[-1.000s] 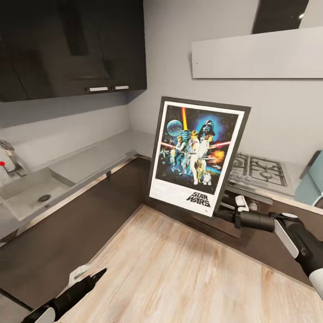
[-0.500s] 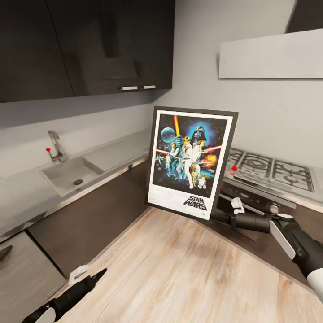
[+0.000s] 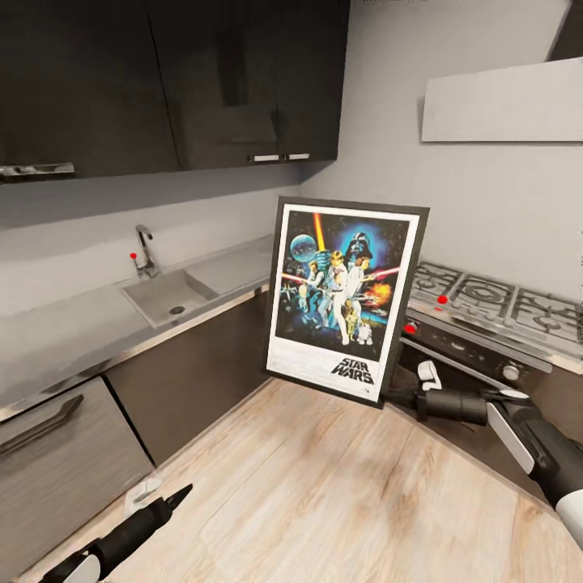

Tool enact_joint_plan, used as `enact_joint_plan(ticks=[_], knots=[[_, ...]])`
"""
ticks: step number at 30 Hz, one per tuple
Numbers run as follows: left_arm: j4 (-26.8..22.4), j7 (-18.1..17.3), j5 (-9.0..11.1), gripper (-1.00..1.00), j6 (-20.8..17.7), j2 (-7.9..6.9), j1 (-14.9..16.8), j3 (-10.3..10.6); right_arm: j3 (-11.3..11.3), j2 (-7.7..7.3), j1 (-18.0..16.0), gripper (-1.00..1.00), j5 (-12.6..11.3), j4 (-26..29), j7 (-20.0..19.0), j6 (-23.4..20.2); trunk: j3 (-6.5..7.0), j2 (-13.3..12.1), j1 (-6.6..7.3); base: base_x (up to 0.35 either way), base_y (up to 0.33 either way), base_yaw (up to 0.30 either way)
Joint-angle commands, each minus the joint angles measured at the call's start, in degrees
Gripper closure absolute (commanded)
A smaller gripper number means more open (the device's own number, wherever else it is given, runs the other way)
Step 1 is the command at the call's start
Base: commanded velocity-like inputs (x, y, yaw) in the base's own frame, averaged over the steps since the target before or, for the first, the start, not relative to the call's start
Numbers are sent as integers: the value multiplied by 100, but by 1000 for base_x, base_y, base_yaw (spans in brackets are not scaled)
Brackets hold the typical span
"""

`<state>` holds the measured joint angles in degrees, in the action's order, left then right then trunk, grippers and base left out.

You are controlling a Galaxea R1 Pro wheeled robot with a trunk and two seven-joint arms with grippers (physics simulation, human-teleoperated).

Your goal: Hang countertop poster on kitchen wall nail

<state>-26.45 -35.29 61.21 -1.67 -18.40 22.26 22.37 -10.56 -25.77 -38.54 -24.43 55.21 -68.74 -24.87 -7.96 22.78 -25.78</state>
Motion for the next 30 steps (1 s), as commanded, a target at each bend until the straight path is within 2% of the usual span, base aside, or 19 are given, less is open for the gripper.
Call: enact_joint_plan(ticks=[1,11,15,22,30], knots=[[0,-13,58,-100,-18,-6,6,31,-18,-7,-4,100,-63,-1,-1,-62,-13,13,0,-341,0,8],[0,-13,58,-100,-18,-5,6,32,-16,-7,4,100,-62,24,-8,-62,-13,13,0,-343,0,31],[0,-13,58,-100,-18,-6,6,31,-16,-7,6,100,-62,64,-8,-62,-13,13,0,-225,0,226],[0,-13,58,-100,-18,-6,6,30,-16,-7,6,100,-61,76,-8,-62,-13,13,0,-56,6,275],[161,-19,58,-100,-11,-6,6,30,-16,-7,7,100,-61,78,-8,-62,-26,13,0,-215,131,283]])
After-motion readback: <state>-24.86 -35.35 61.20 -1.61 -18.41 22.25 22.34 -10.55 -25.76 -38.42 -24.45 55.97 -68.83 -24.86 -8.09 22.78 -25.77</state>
